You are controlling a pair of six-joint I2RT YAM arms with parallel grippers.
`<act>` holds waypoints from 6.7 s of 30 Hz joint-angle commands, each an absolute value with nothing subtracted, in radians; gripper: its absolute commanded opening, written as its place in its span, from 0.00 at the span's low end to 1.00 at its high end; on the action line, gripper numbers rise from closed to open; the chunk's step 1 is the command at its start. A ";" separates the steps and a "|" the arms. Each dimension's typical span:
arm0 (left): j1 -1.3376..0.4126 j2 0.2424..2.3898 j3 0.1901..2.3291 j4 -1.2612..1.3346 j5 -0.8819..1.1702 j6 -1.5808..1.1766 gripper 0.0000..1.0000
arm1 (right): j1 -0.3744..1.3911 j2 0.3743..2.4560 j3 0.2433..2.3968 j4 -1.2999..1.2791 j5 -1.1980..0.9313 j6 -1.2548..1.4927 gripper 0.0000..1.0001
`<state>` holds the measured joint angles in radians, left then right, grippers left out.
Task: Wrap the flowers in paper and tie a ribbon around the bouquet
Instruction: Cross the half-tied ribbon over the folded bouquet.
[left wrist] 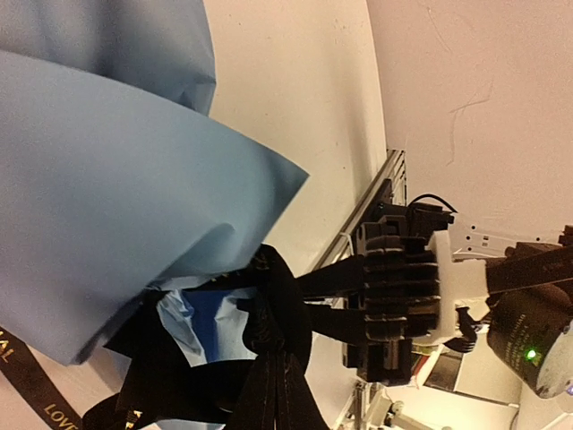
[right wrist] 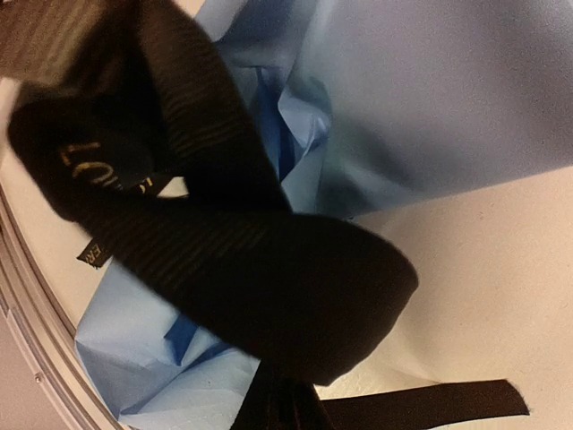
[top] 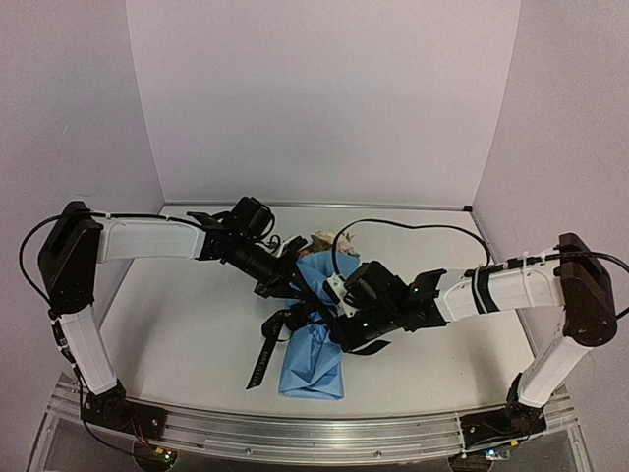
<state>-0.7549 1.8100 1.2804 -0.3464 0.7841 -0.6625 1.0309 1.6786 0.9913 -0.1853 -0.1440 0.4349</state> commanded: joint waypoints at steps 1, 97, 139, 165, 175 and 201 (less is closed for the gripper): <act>-0.758 1.746 1.263 -0.275 0.819 -0.779 0.00 | 1.030 1.657 0.972 -0.242 -0.108 0.388 0.00; -0.766 1.909 1.081 0.712 0.701 -1.738 0.00 | 0.968 1.654 0.950 0.080 -0.142 0.440 0.33; -0.678 1.744 0.971 0.284 0.758 -1.170 0.00 | 1.008 1.574 1.174 -0.663 0.125 0.226 0.00; -0.599 1.594 0.751 0.040 0.546 -0.867 0.00 | 0.991 1.693 1.114 -0.444 0.529 0.304 0.00; -0.558 1.617 0.750 0.075 0.577 -0.879 0.00 | 0.987 1.664 1.029 -0.437 0.545 0.285 0.00; -0.558 1.632 0.845 0.080 0.703 -0.781 0.00 | 0.980 1.520 1.071 -0.588 0.283 0.589 0.39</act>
